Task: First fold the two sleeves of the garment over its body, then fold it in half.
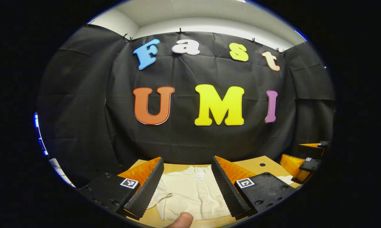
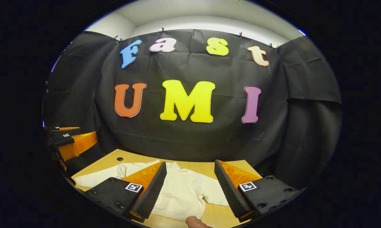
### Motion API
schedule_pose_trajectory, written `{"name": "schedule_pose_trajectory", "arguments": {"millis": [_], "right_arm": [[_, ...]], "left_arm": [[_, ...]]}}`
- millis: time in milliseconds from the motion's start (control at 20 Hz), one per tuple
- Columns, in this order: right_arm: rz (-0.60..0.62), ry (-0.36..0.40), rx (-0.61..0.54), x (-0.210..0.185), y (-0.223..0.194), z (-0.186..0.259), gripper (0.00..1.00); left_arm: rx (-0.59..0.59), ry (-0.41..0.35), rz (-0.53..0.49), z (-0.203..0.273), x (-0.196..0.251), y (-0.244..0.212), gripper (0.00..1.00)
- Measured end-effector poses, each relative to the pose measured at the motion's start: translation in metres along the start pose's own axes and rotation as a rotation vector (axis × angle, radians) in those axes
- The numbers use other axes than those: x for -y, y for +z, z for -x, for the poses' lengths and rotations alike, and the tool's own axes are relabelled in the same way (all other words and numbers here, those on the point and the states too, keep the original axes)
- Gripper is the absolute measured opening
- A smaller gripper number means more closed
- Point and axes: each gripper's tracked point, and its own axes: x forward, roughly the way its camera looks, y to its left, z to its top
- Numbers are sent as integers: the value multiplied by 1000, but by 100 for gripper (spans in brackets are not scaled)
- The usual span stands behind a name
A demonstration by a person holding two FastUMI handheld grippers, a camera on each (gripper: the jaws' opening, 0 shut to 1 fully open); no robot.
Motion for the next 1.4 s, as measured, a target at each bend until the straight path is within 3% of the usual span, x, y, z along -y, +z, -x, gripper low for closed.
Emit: {"name": "schedule_pose_trajectory", "arguments": {"millis": [250,550,950,1200,1400], "right_arm": [[-5,-99,-1,70,-7,-25,94],[-15,-233,-63,181,-49,-49,94],[-57,-394,-276,307,-164,-72,94],[-146,-453,-464,353,-251,-80,95],[-188,-541,-590,386,-299,-79,95]], "left_arm": [[-11,-9,2,0,16,-3,96],[-34,-31,-9,5,48,-8,96],[-2,32,-55,11,85,1,96],[-8,86,-69,16,99,-5,96],[-25,106,-87,21,104,-9,96]]}}
